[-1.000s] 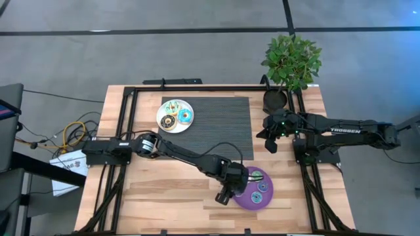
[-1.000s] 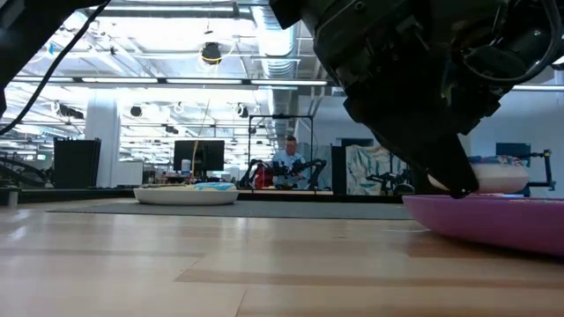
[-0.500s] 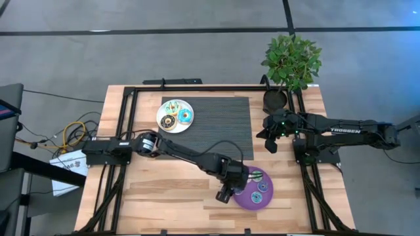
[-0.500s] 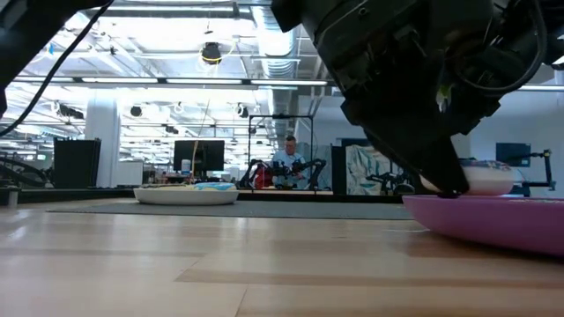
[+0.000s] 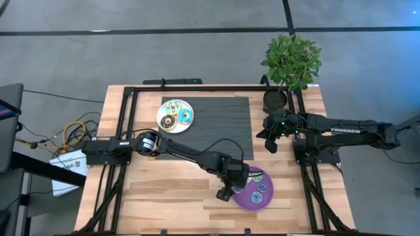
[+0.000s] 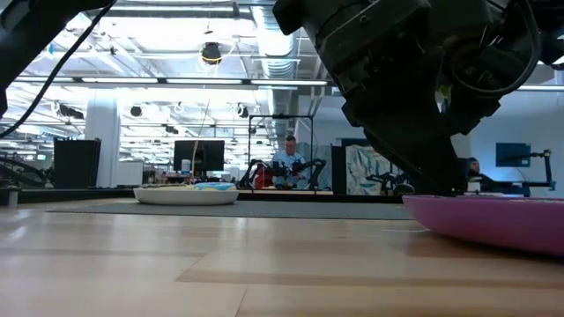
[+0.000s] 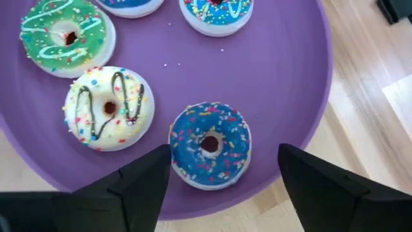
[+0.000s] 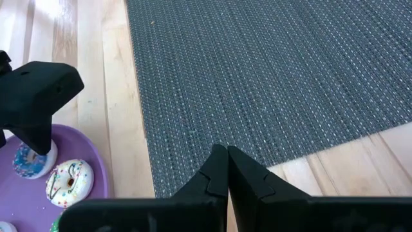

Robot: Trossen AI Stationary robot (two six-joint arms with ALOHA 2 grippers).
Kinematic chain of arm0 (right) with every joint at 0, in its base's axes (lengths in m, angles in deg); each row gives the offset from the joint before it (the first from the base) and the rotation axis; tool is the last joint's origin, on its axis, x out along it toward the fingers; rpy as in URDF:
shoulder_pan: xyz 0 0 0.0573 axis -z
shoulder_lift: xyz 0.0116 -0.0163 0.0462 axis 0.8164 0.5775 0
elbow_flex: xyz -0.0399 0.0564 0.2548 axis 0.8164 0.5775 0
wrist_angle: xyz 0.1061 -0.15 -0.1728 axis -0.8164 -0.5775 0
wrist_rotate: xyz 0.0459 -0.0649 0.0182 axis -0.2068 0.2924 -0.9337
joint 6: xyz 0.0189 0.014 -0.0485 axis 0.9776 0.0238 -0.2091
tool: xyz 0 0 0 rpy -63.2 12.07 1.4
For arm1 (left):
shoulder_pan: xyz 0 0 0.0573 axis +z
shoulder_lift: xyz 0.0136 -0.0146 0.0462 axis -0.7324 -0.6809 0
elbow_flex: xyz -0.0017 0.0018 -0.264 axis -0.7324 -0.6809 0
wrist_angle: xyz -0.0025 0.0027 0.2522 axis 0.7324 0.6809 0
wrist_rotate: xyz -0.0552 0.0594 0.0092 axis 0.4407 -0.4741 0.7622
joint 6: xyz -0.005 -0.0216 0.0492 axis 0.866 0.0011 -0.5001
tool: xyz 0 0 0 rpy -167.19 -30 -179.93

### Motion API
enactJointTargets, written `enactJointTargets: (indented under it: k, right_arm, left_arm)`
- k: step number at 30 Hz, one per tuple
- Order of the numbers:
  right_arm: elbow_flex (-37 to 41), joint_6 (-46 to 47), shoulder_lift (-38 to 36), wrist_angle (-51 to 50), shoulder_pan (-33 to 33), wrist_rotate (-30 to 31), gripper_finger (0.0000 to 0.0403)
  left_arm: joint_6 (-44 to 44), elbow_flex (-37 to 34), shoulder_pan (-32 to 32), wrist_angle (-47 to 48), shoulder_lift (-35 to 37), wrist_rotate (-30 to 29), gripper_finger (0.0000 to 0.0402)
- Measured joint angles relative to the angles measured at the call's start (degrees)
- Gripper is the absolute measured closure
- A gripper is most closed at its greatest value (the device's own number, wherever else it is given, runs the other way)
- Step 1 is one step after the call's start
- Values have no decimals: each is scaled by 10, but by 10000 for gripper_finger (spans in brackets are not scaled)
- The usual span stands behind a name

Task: Pick & Place donuts
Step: Put the small blue donut on the purple plate, then return to Home Position

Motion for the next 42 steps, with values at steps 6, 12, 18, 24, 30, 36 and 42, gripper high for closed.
enactJointTargets:
  k: [6,12,18,24,30,36,42]
  right_arm:
    - [0,0,0,0,0,0,403]
    - [0,0,0,0,0,0,403]
    - [0,0,0,0,0,0,403]
    - [0,0,0,-2,0,0,403]
    - [0,4,0,-2,0,0,403]
    - [0,4,0,-5,0,0,403]
    - [0,5,0,-6,0,0,403]
  left_arm:
    - [4,38,4,61,1,-45,120]
    - [-3,96,10,139,2,-95,120]
    - [9,104,30,204,8,-116,129]
    - [6,104,56,285,37,-117,190]
    - [-5,93,82,377,49,-114,267]
    - [1,-62,87,339,128,-110,353]
    - [88,-359,89,99,328,-133,394]
